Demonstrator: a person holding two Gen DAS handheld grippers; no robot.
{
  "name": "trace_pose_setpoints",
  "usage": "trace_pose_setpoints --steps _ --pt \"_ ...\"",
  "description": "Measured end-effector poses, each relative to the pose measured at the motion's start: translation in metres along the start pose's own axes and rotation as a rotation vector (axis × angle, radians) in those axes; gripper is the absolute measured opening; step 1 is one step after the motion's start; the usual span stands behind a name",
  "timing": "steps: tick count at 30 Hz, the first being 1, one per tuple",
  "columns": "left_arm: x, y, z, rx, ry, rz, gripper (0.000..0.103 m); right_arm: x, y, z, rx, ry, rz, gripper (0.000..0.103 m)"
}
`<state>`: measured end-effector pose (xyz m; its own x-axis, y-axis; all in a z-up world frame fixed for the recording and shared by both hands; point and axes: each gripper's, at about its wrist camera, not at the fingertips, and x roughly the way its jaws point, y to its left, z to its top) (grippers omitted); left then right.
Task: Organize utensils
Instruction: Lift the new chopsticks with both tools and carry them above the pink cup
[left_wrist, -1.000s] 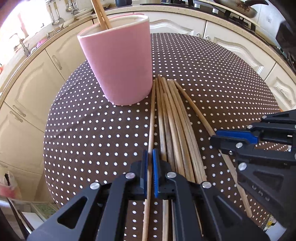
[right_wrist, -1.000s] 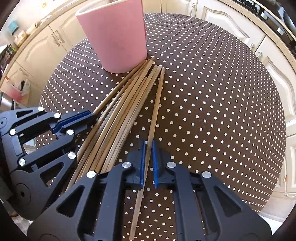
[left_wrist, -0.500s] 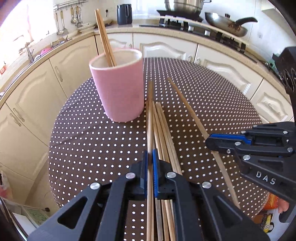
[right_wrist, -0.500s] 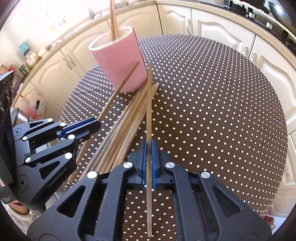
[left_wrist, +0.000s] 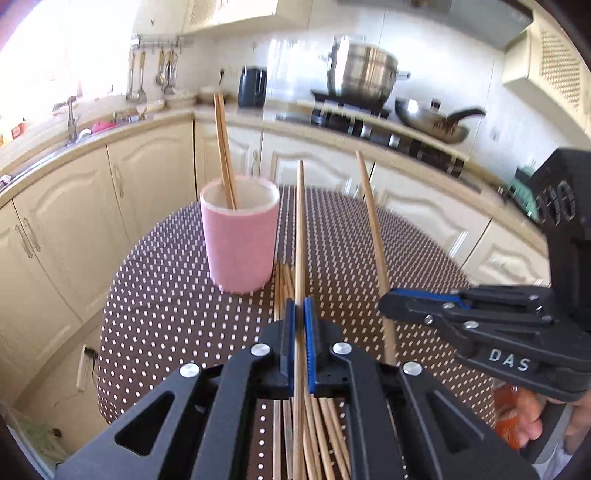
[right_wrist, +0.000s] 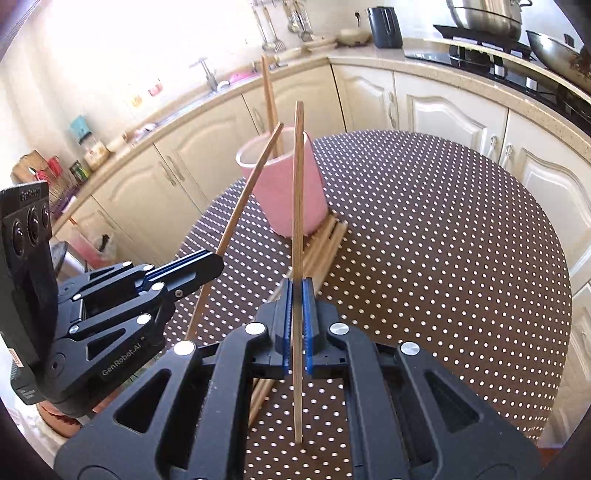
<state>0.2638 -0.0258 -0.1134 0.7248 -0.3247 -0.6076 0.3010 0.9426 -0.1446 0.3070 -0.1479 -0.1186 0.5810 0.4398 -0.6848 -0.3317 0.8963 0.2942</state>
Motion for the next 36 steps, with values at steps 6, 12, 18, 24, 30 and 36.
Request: trace_pose_setpoints --steps 6,12,18,24,30,36 --pt "-0.023 -0.004 0.007 -0.014 -0.114 -0.018 0.005 -0.004 0.013 0.005 0.002 -0.053 0.023 0.006" --pt "-0.04 -0.004 0.012 -0.034 -0.193 -0.027 0.005 -0.014 0.02 0.008 0.0 -0.116 0.042 0.006" --pt "-0.053 -0.002 0.017 -0.048 -0.265 -0.019 0.005 -0.022 0.028 0.012 -0.014 -0.175 0.044 0.006" --pt "-0.058 0.005 0.024 -0.079 -0.301 -0.022 0.005 -0.024 0.03 0.019 -0.022 -0.217 0.053 0.006" --pt "-0.063 0.008 0.032 -0.082 -0.344 -0.027 0.005 -0.02 0.034 0.026 -0.029 -0.242 0.072 0.006" --pt "-0.068 0.014 0.044 -0.095 -0.401 -0.032 0.005 -0.021 0.039 0.039 -0.044 -0.286 0.083 0.006"
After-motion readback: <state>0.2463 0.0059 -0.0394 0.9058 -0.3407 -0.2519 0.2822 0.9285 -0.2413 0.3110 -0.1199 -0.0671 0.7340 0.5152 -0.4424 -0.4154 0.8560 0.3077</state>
